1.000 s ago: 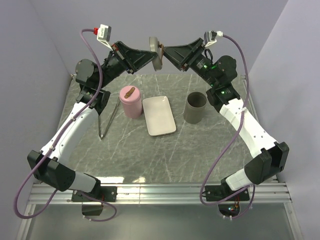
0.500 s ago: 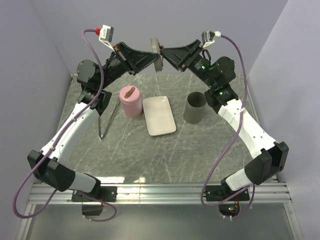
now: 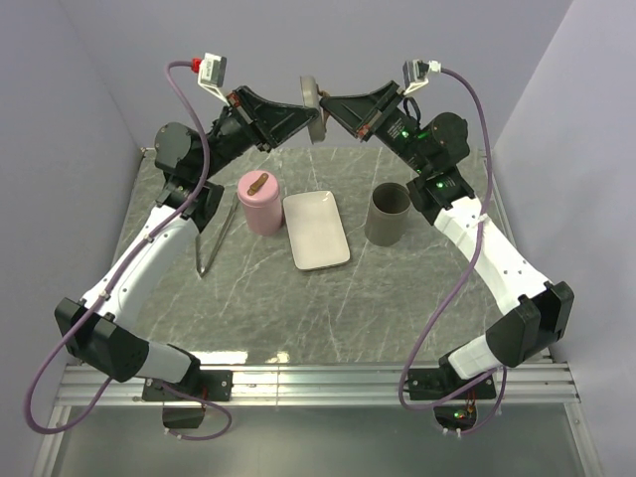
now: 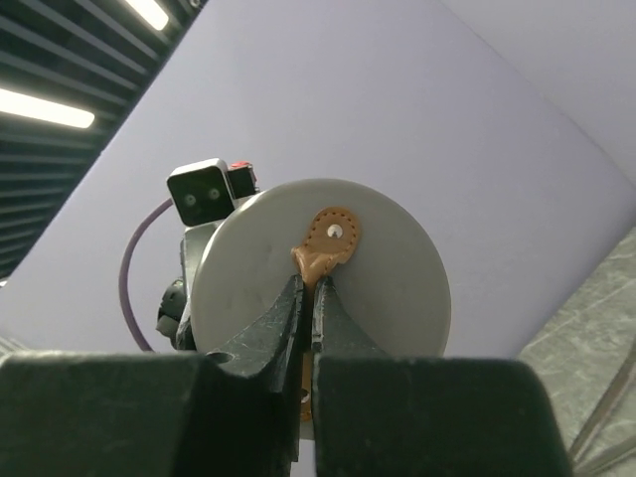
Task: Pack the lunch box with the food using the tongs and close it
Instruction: Pick up the box lid from the center of the board, then close the box lid on the packing box.
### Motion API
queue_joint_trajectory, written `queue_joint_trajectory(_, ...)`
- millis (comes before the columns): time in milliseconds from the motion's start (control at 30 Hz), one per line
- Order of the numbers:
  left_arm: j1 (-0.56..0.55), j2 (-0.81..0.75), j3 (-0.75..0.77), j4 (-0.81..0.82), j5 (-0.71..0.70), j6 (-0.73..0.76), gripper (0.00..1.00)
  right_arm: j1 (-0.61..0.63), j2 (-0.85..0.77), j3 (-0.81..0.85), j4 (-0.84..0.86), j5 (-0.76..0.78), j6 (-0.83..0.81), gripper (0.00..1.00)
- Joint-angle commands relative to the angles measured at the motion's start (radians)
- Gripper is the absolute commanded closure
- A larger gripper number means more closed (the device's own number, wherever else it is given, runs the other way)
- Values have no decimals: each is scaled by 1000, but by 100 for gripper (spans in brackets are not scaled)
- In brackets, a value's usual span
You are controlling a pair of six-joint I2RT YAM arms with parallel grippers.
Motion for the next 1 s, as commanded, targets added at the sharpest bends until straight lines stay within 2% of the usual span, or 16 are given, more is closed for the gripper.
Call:
queue_joint_trajectory(0,-12,-19,-35,-18,8,29,85,2,-38,16,10,-43,-46,100)
queue_joint_trajectory(100,6,-30,-63,-49,-6,43,51,-17,-45,14,-27,-40,-86,100)
queue_joint_trajectory(200,33,-44,-92,-96,-31,75,38,-46,-51,30,-87,-53,-165,100)
queue_joint_trajectory(333,79,-71,-123,-175,-41,136,30,-110,-72,34,-216,-77,-278,100)
queue_joint_trajectory(400,99,-79,-121,-254,-31,220,21,-144,-90,54,-360,-77,-427,100)
queue_joint_trajectory(433,102,-85,-117,-350,-28,326,18,-147,-104,63,-453,-67,-565,100)
queue_joint_trajectory(533,102,-70,-39,-541,-25,507,13,-156,-117,92,-630,-19,-770,100)
queue_joint_trajectory(567,100,-68,-16,-613,-41,606,12,-160,-115,102,-741,-2,-870,100)
queue_joint_trajectory(633,102,-61,18,-759,-74,711,1,-185,-107,123,-832,15,-933,100)
queue_joint_trajectory(667,102,-52,41,-828,-84,816,1,-198,-94,129,-906,10,-968,100)
queue_joint_trajectory(700,102,-29,93,-939,-122,865,1,-225,-88,148,-938,10,-985,100)
queue_joint_trajectory(800,102,13,184,-1122,-201,1020,1,-247,-40,207,-1072,62,-1072,100)
queue_joint_trajectory(867,102,37,257,-1193,-268,1118,1,-261,7,243,-1165,104,-1138,100)
queue_joint_trajectory(967,102,97,359,-1363,-288,1256,1,-284,64,301,-1262,131,-1213,100)
